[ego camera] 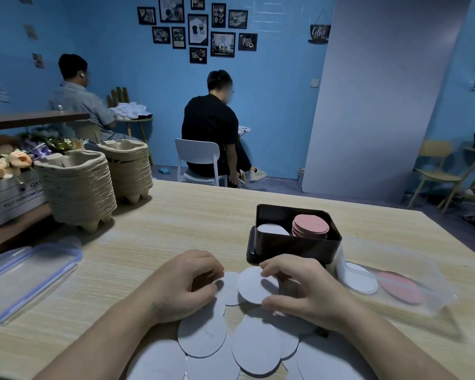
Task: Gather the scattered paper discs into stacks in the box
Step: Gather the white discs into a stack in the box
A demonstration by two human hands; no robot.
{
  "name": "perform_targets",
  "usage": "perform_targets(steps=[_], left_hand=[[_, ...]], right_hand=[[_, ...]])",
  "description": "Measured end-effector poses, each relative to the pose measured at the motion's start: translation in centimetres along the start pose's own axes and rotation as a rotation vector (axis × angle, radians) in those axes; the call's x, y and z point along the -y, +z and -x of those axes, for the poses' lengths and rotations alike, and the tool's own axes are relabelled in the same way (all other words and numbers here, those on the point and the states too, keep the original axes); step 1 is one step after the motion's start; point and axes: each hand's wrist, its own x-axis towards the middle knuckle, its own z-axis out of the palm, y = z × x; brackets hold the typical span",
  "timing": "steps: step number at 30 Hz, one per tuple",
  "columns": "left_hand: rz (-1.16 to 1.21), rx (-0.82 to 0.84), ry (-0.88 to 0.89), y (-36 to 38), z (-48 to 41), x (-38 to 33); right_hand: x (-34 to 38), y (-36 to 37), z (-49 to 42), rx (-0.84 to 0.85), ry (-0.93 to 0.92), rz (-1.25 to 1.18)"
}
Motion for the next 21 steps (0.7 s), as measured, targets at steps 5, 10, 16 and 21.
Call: perform_targets(steps=[5, 10, 16, 21], left_hand=[[0.033, -0.030, 0.028, -0.1, 0.0, -1.4], [0.059, 0.015, 0.085, 0.7, 0.2, -3.3], [0.016, 0.137, 0.175, 1.2, 0.5, -4.7], [-0.066, 0.254, 0.248, 1.7, 0.3, -5.6]], right_hand=[[-0.4, -0.7, 0.6, -0.044, -0.001, -0.045], [-0.8, -1.6, 1.2, -0.006, -0.002, -0.030], [-0.8, -3.1, 1.7, -0.021, -0.019, 0.018], [-0.9, -3.6, 1.8, -0.005, -0.002, -0.041]])
